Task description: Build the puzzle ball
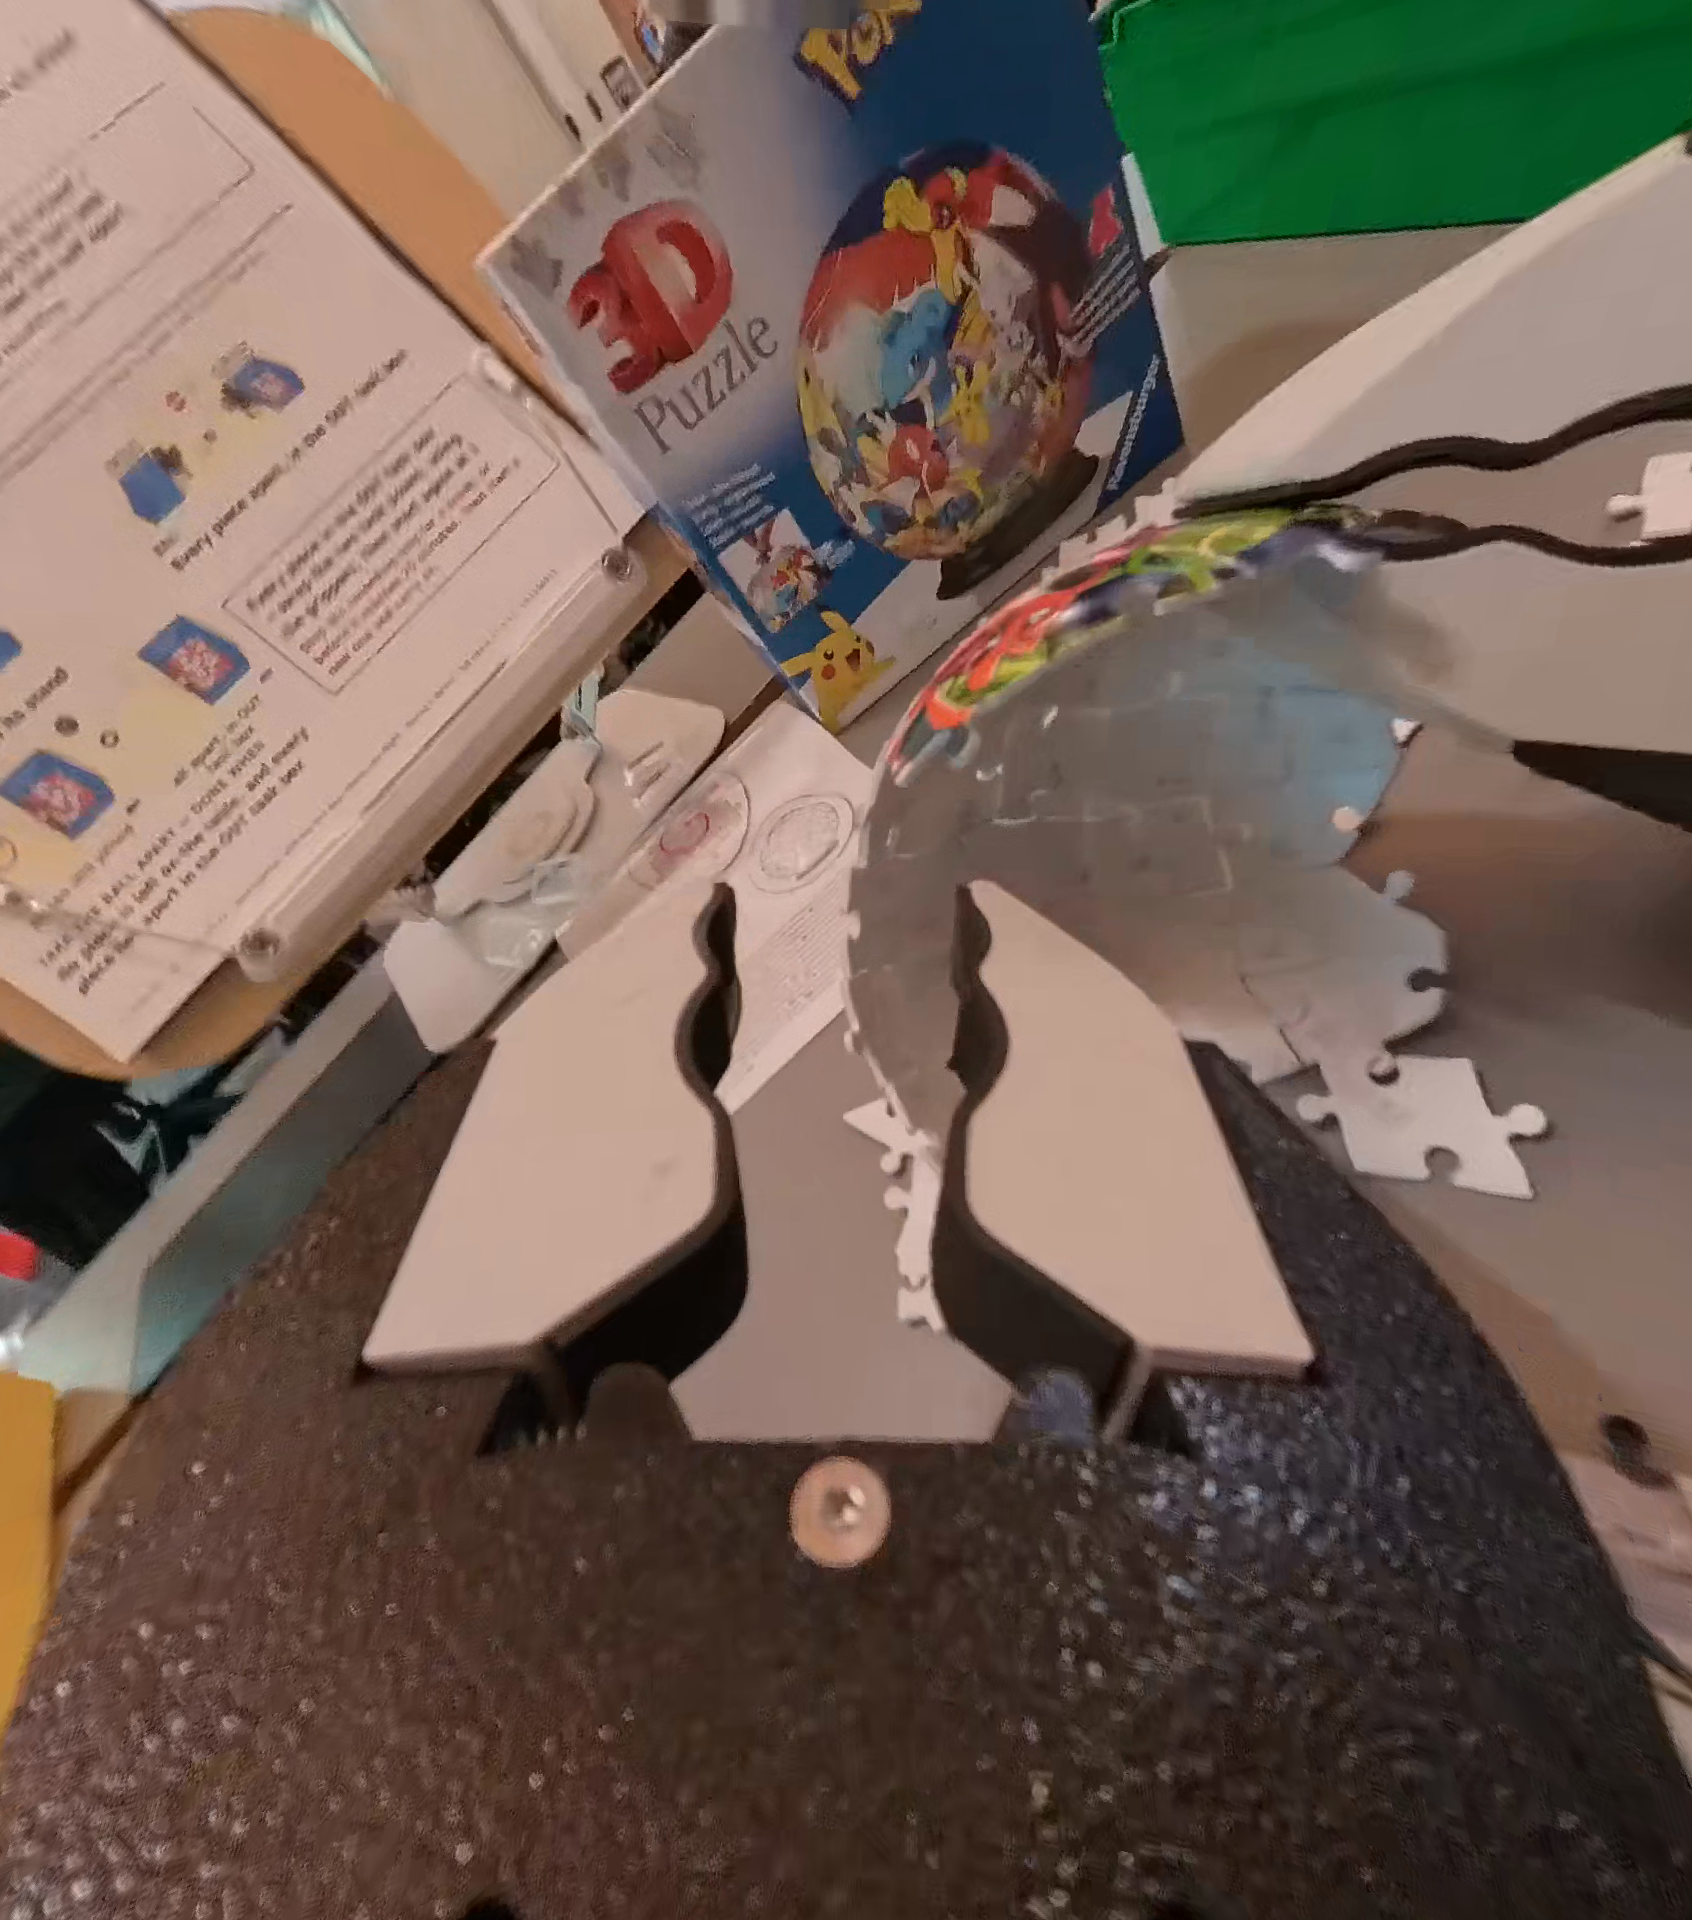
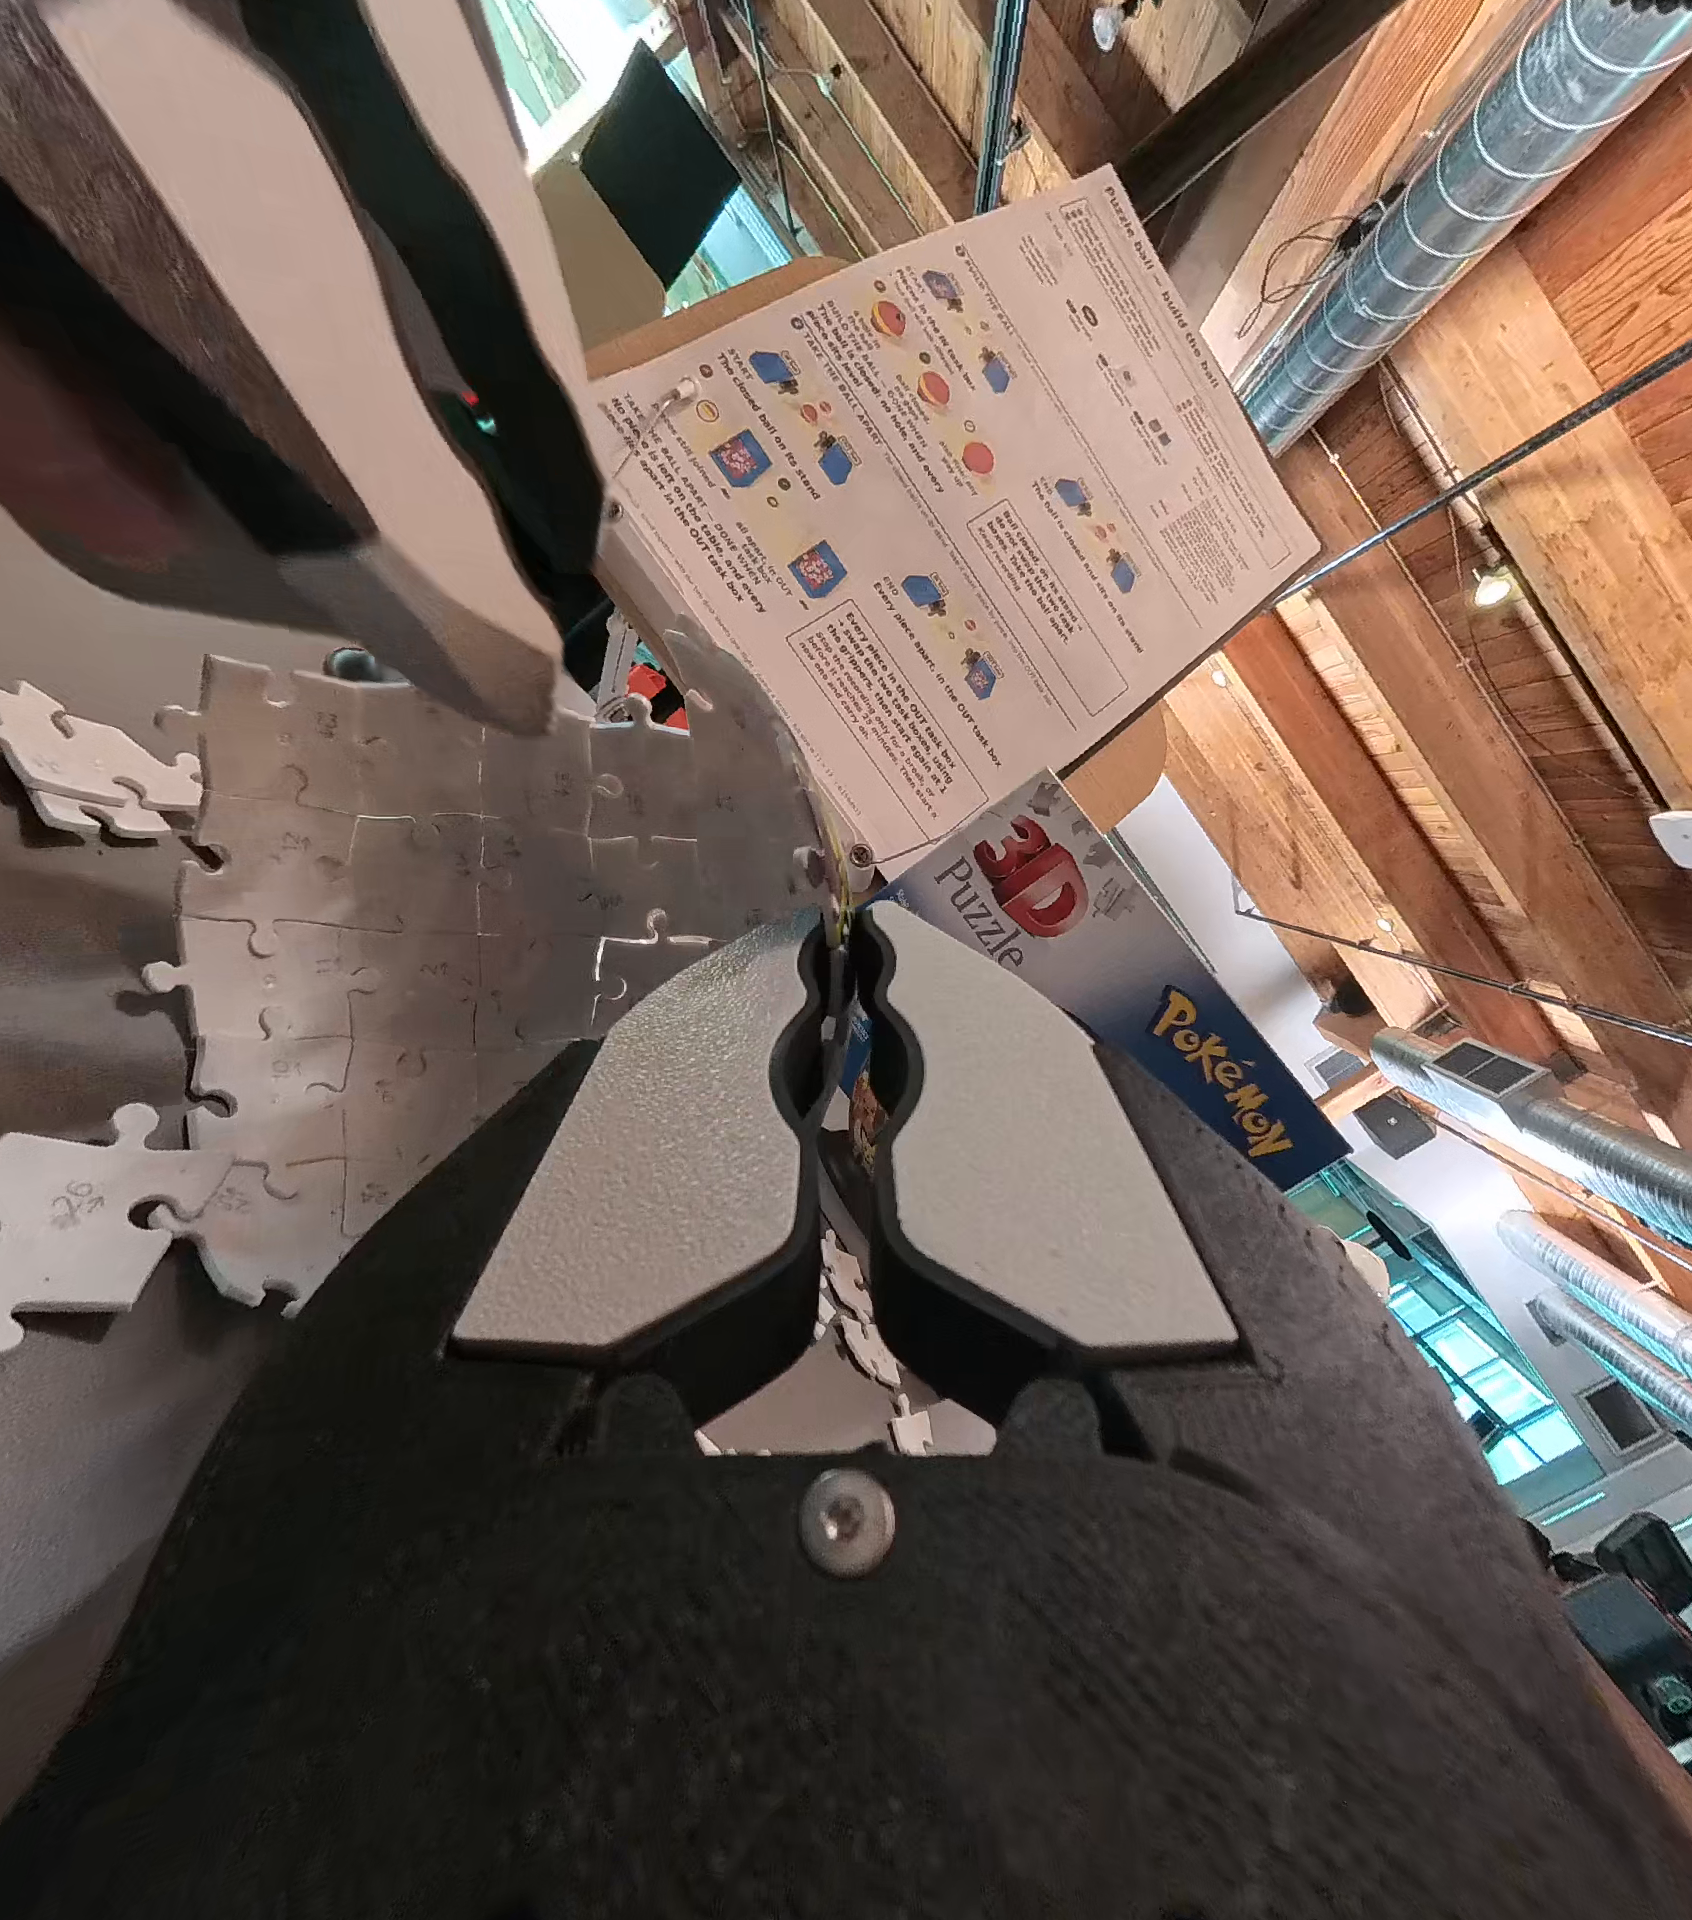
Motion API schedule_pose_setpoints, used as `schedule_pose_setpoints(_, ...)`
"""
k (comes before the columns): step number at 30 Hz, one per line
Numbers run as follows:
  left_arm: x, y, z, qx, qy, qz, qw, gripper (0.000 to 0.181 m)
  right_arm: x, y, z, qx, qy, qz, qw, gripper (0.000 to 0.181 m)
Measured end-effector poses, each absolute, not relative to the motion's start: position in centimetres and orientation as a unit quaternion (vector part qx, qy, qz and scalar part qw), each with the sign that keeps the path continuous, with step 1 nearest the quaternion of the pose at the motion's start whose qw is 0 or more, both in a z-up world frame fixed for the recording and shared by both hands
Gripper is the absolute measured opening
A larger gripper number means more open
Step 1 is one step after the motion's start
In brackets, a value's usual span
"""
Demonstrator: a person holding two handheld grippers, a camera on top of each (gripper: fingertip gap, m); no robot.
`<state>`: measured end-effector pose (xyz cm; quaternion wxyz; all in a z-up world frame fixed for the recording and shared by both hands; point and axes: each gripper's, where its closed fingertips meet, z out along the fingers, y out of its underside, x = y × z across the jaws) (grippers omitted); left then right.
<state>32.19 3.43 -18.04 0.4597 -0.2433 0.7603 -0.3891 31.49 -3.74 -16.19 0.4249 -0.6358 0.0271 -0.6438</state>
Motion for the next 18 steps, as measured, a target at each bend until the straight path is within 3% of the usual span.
schedule_pose_setpoints(9,34.4,1.7,-18.2,-0.122,0.769,-0.363,0.513,0.005,31.5,-3.8,-16.2,-0.637,0.030,-0.639,0.430,0.003)
schedule_pose_setpoints(11,34.5,1.6,-18.4,-0.105,0.766,-0.354,0.526,0.005,31.6,-3.8,-16.4,-0.640,0.034,-0.634,0.432,0.004)
schedule_pose_setpoints(18,34.5,1.5,-18.1,-0.064,0.751,-0.338,0.563,0.005,30.8,-4.0,-15.9,-0.639,0.039,-0.602,0.477,0.034)
